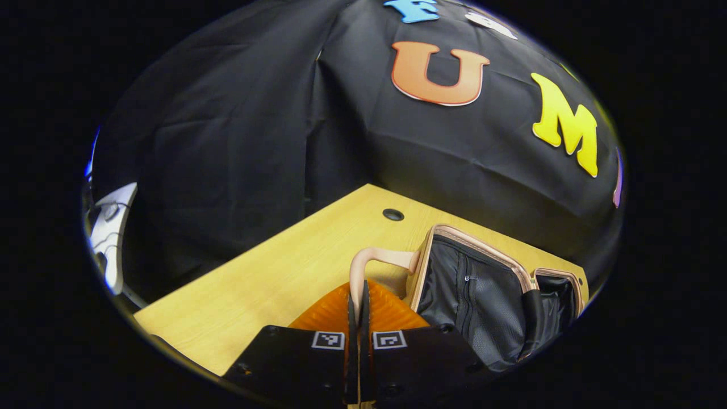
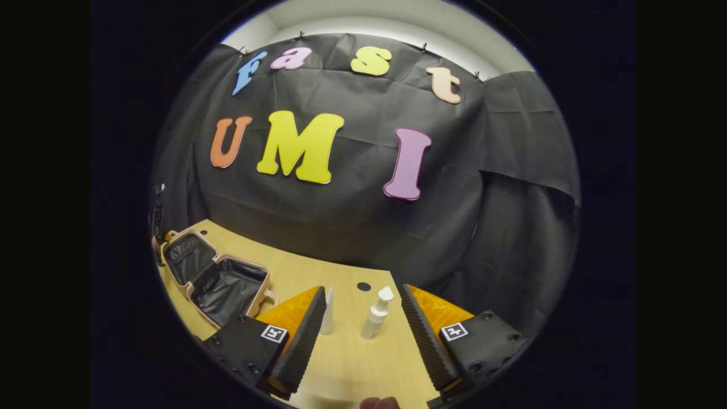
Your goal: First open the suitcase, pack the skin care products into it, and then close the suitcase.
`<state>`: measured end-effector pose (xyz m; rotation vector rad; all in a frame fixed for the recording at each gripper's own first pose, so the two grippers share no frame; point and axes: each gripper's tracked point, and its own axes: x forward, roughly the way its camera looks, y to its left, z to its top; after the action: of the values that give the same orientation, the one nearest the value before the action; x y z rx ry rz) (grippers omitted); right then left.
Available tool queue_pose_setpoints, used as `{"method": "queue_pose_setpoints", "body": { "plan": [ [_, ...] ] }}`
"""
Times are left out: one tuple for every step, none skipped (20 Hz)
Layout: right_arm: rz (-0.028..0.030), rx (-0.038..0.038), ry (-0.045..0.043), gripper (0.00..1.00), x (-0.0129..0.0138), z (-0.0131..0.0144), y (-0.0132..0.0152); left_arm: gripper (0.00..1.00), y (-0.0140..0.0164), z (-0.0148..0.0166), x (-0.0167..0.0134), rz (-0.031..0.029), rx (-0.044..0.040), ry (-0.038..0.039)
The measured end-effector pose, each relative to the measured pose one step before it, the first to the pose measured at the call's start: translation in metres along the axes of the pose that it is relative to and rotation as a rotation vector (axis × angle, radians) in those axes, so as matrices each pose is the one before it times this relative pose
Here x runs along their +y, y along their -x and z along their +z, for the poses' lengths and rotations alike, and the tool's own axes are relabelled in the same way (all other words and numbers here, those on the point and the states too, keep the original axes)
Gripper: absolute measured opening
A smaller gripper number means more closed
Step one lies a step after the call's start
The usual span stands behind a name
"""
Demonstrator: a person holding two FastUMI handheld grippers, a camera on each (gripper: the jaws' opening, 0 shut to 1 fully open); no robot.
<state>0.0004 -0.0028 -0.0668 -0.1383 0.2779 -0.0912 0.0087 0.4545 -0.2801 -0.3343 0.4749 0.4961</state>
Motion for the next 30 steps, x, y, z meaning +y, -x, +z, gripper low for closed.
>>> {"method": "queue_pose_setpoints", "body": {
  "plan": [
    [0.00306, -0.00029, 0.00131, 0.79, 0.0022, 0.00085, -0.00077, 0.06, -0.00298, -0.00635, 0.0005, -0.00449, 0.0151, 0.0157],
    [0.00226, -0.00072, 0.00358, 0.79, 0.00176, 0.00019, -0.00093, 0.07, -0.00257, -0.00606, 0.00229, 0.0073, 0.01656, 0.00014],
    [0.00135, 0.00185, 0.00053, 0.79, 0.00082, -0.00011, -0.00142, 0.12, -0.00269, -0.00821, 0.00216, 0.00716, 0.02484, -0.00716],
    [-0.00088, 0.0018, -0.00422, 0.79, -0.00126, -0.00059, -0.00104, 0.14, 0.00209, -0.00214, 0.00084, 0.00559, 0.00659, -0.0128],
    [-0.0003, 0.00351, -0.00699, 0.79, -0.00096, -0.00051, -0.00139, 0.19, -0.00119, 0.0041, 0.00532, 0.01801, -0.01351, -0.00804],
    [-0.0004, 0.00279, -0.00675, 0.79, -0.00078, -0.00159, -0.00099, 0.22, 0.00132, 0.00362, 0.00063, 0.00754, -0.0049, 0.0002],
    [0.00054, 0.00251, -0.00915, 0.79, -0.00164, -0.00083, -0.00028, 0.23, 0.00325, 0.00281, -0.00234, 0.00002, -0.00367, -0.00168],
    [0.00157, -0.00202, -0.00936, 0.79, -0.00118, -0.00059, 0.00003, 0.44, 0.00414, 0.00315, -0.00098, 0.01112, -0.00508, -0.01254],
    [-0.00151, -0.00435, -0.00935, 0.79, -0.00337, 0.00055, -0.00051, 0.6, 0.00484, 0.00548, 0.00117, 0.01763, -0.01093, -0.01709],
    [-0.00337, -0.00623, -0.0137, 0.79, -0.00466, 0.0007, -0.0004, 0.76, 0.01322, 0.00976, -0.00019, 0.01564, -0.02397, -0.01615],
    [-0.00185, -0.00514, -0.01717, 0.79, -0.0039, 0.00095, -0.00079, 0.92, 0.00947, 0.01064, -0.00723, -0.00065, -0.02958, -0.01092],
    [-0.0003, -0.00282, -0.01788, 0.79, -0.00448, -0.00136, -0.0014, 0.92, 0.01299, 0.01108, -0.00943, -0.00344, -0.03305, -0.00445],
    [0.00207, -0.00256, -0.01636, 0.79, -0.00423, -0.00114, -0.00231, 0.92, 0.0154, 0.01035, -0.00989, -0.00121, -0.02775, -0.00901],
    [0.00161, -0.00209, -0.01466, 0.79, -0.00322, -0.00224, -0.00155, 0.92, 0.01466, 0.00867, -0.01149, -0.00259, -0.02429, 0.0035],
    [0.00542, -0.00022, -0.01155, 0.79, -0.00373, -0.00183, -0.00287, 0.93, 0.01706, 0.00846, -0.01586, -0.00883, -0.02092, 0.00382],
    [0.00861, -0.00007, -0.00733, 0.79, -0.00192, -0.00229, -0.00231, 0.93, 0.01639, 0.00605, -0.01904, -0.00849, -0.01719, -0.00012],
    [0.01018, 0.00117, -0.00573, 0.8, -0.003, -0.00167, -0.00278, 0.93, 0.01512, 0.00466, -0.02113, -0.0198, -0.01341, -0.00553],
    [0.01441, -0.00101, -0.00716, 0.79, -0.00192, -0.00195, -0.00203, 0.94, 0.0153, 0.00263, -0.02612, -0.02979, -0.01213, -0.00749],
    [0.01055, -0.00131, -0.00786, 0.8, -0.00326, -0.00065, -0.00233, 0.95, 0.01272, 0.00179, -0.02831, -0.03361, -0.01124, -0.01059],
    [0.01096, -0.00161, -0.00726, 0.8, -0.00367, -0.0008, -0.0017, 0.96, 0.01121, -0.00114, -0.02855, -0.03408, -0.00683, -0.01616],
    [0.00672, -0.00288, -0.0041, 0.8, -0.0033, 0.00021, -0.00251, 0.96, 0.01234, -0.00062, -0.03076, -0.03819, -0.0014, -0.0294],
    [0.00949, -0.00315, -0.00439, 0.79, -0.00458, -0.00087, -0.00267, 0.96, 0.01069, -0.00191, -0.02989, -0.03087, -0.00433, -0.0188],
    [0.00884, -0.0023, 0.00033, 0.8, -0.00407, -0.00045, -0.00265, 0.99, 0.00798, -0.00384, -0.02963, -0.02264, -0.00151, -0.01375],
    [0.00229, -0.00191, 0.00691, 0.8, -0.00536, -0.00077, -0.00228, 0.99, 0.0053, -0.00318, -0.02882, -0.02948, -0.00821, -0.02287],
    [0.00043, -0.00092, 0.00363, 0.79, -0.00656, -0.00042, -0.00159, 0.99, 0.00307, -0.00206, -0.02535, -0.0177, -0.0095, -0.01898],
    [-0.00162, -0.00063, 0.0013, 0.8, -0.00716, -0.00101, -0.00067, 0.99, 0.00354, -0.00471, -0.03017, -0.03711, -0.00757, -0.00289],
    [-0.00463, 0.00395, -0.00037, 0.8, -0.00721, -0.0023, -0.0004, 0.99, -0.00038, -0.00597, -0.03016, -0.04636, 0.00521, -0.00282],
    [-0.00468, 0.00957, 0.00602, 0.79, -0.0065, -0.00526, 0.00015, 0.98, 0.00078, -0.00723, -0.02525, -0.03213, 0.00398, -0.01438],
    [-0.01256, 0.01059, 0.00779, 0.8, -0.00724, -0.00478, -0.0002, 0.98, -0.00065, -0.0075, -0.03099, -0.03796, 0.01073, -0.01642],
    [-0.00728, 0.00997, 0.0002, 0.79, -0.00807, -0.00499, 0.0019, 0.98, -0.0001, -0.00769, -0.02813, -0.04455, 0.01261, -0.0133]
  ]
}}
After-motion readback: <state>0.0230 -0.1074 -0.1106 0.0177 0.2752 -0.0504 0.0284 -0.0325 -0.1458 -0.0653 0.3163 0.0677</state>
